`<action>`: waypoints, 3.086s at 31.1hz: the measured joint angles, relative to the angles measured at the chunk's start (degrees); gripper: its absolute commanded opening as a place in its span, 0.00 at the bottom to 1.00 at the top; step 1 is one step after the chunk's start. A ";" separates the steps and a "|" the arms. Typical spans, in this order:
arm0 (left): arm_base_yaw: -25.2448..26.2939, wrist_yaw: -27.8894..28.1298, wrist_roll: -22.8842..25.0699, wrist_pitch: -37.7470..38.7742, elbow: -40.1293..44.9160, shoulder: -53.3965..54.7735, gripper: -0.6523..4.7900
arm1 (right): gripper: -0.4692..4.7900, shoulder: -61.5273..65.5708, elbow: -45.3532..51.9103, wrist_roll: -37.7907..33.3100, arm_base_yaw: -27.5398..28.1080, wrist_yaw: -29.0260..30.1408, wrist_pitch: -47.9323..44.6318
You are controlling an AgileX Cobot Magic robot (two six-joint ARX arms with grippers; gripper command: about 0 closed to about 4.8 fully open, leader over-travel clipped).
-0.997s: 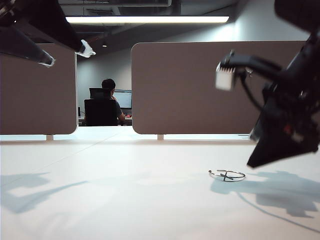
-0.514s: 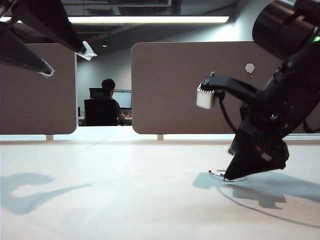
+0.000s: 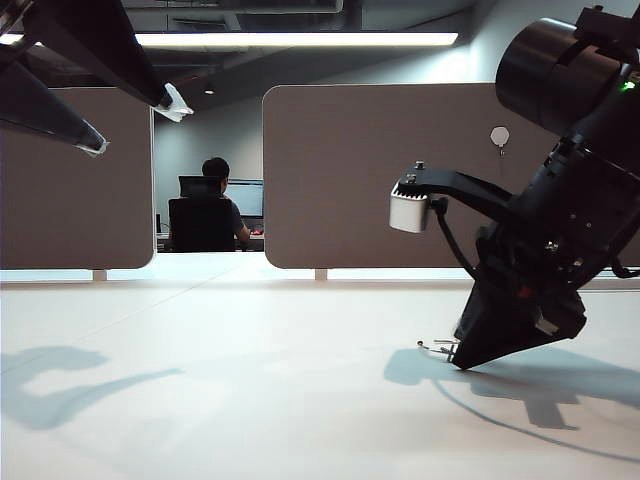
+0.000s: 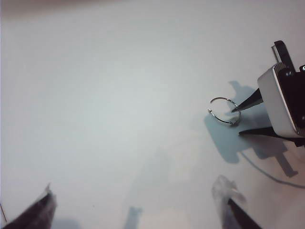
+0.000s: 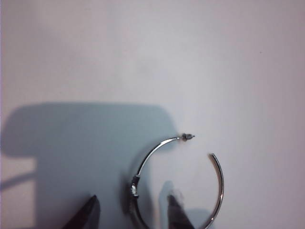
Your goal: Hang the earring on the hook.
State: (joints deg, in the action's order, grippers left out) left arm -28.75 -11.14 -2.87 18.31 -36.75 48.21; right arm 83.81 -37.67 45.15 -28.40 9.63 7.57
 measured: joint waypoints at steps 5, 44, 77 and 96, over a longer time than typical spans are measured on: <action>0.00 0.00 0.00 0.00 0.00 0.00 1.00 | 0.30 0.15 -0.07 -0.07 0.02 0.68 1.05; 0.04 0.52 -0.02 -9.46 -0.52 0.00 1.00 | 0.08 -0.94 -32.85 -55.80 4.22 32.11 -24.00; 3.41 3.54 4.37 -24.26 -27.61 36.87 1.00 | 0.08 45.11 -72.30 -60.59 29.22 -6.36 -39.36; 3.54 3.54 4.37 -27.52 -27.61 39.04 1.00 | 0.08 56.13 -82.31 -61.13 28.52 -2.05 -36.04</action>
State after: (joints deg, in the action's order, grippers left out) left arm -25.21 -7.60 1.50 -9.21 -64.36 87.24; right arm 139.94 -119.98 -15.99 0.12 7.57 -28.47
